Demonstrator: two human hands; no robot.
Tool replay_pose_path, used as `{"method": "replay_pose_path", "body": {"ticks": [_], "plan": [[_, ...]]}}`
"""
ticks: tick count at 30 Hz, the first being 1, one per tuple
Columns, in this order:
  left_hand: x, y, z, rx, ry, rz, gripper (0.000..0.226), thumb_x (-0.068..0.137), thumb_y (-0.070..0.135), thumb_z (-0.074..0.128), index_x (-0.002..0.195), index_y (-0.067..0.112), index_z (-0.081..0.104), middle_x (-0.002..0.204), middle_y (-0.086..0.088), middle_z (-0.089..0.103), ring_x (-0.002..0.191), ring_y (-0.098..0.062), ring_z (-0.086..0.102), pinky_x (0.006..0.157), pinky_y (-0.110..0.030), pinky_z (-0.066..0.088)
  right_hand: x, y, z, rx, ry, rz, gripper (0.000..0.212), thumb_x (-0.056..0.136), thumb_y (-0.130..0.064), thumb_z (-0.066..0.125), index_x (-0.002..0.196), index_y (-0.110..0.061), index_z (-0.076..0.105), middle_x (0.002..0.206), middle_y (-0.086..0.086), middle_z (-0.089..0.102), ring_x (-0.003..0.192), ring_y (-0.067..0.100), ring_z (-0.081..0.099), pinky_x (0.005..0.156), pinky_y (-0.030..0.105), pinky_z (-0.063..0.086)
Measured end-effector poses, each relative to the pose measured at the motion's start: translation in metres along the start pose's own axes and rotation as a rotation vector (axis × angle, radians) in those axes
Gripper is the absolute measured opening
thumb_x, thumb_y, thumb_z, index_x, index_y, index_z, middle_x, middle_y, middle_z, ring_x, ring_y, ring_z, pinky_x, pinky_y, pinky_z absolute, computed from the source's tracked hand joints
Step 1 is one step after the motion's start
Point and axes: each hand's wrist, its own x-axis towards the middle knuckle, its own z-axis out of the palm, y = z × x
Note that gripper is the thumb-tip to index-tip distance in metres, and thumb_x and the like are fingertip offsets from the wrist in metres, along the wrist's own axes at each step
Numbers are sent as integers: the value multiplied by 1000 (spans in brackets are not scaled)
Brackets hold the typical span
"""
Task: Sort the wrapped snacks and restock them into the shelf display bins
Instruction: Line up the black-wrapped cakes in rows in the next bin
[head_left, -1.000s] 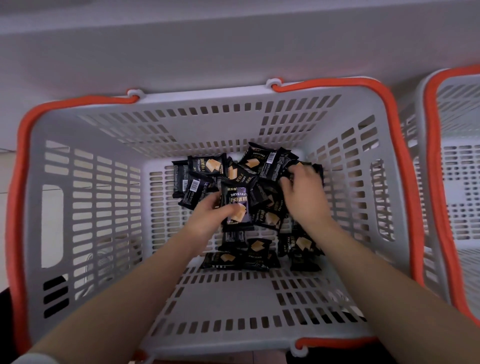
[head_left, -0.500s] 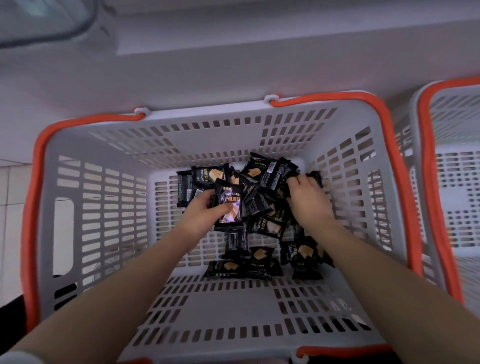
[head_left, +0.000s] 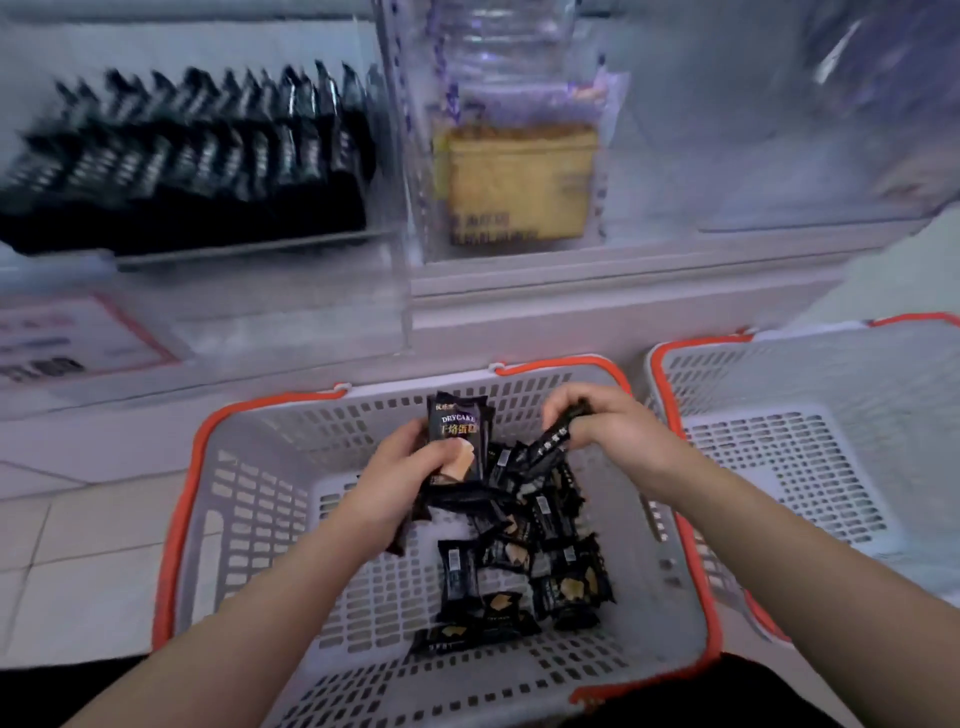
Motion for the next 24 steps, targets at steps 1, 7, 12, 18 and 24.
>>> {"method": "replay_pose_path", "body": {"ticks": [1,7,12,18,24], "plan": [[-11,10,0,-71,-37,8,8,84,9,58,85,16,62,65,8,69,59,-2,63,54,-13,47,-7,-17,5,9,-3,-34,22,60,9,47,66,-10,56,65,0,53,63,5,50,55,10,39],[-77,56,0,-363,-205,49,35,64,21,62,93,2,59,77,-8,68,69,-17,64,63,-29,55,-35,-78,48,104,95,-111,38,79,18,41,86,-16,57,89,3,58,89,22,51,81,34,41],[-115,97,-11,-410,-68,159,29,86,18,52,112,4,58,90,-13,67,81,-26,63,83,-50,50,-58,-109,96,257,334,-122,14,96,-13,49,101,-13,61,104,7,67,97,24,63,89,38,50],[-151,144,-38,-201,-11,488,39,68,30,73,105,27,63,96,2,72,90,-16,68,79,-40,53,-83,-157,119,283,230,-196,37,94,-49,40,92,-31,72,99,-9,73,95,8,65,79,28,45],[-159,191,-77,-5,38,660,35,59,49,68,93,41,66,95,7,72,89,-9,67,81,-33,50,-79,-219,114,-114,157,-418,14,89,-10,58,89,-15,71,93,12,72,86,18,63,87,38,49]]}}
